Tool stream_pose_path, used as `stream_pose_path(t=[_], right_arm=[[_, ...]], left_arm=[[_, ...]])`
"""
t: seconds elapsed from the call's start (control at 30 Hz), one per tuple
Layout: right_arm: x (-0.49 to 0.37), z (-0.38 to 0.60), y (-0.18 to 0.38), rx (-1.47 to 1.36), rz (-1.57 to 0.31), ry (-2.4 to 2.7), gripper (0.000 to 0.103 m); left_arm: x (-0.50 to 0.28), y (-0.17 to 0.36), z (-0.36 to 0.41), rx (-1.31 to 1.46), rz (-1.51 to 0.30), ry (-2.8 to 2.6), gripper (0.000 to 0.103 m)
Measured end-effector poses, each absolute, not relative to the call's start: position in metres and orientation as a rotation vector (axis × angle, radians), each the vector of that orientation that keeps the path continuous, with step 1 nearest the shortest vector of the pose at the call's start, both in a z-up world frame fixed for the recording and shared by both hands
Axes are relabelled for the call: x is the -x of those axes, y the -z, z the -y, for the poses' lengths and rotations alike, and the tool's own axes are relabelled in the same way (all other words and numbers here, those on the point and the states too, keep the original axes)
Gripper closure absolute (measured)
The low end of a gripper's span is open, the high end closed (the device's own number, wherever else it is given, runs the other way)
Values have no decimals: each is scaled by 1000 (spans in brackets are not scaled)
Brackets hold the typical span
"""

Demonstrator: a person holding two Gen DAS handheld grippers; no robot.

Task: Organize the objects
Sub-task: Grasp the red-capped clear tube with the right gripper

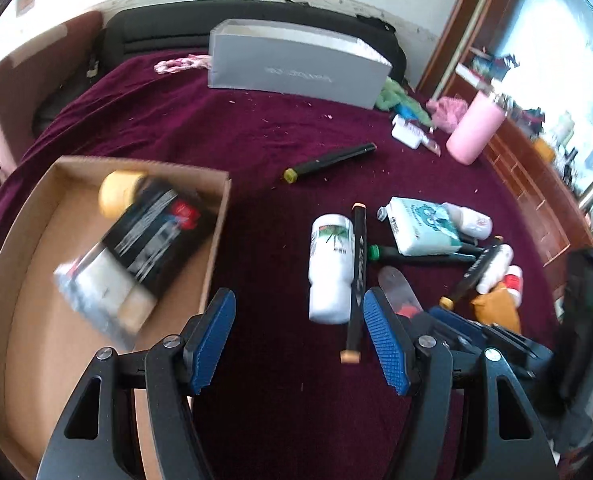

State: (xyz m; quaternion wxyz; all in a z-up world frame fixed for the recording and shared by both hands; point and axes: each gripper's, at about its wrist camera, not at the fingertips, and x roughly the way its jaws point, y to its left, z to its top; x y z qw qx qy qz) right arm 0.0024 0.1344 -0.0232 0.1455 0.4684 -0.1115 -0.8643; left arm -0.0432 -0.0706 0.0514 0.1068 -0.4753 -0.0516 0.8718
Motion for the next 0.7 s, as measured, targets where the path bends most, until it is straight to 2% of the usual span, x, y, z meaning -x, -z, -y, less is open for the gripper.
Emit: stream_pose_path(t=[0.5, 0.6, 0.67, 0.7], right_arm=[[-4, -140, 23, -1266, 374, 2490, 80], [-4, -140, 23, -1266, 372, 2491, 79], [-4, -141, 23, -1264, 371, 2492, 79], [-4, -141, 24, -1264, 370, 2493, 78]], left_arm=[[89, -16, 33, 1454, -53, -2508, 42], [92, -15, 33, 1440, -37, -2499, 43], [94, -16, 35, 1443, -13, -2495, 48], [93, -17, 36, 1429, -16, -2499, 56]])
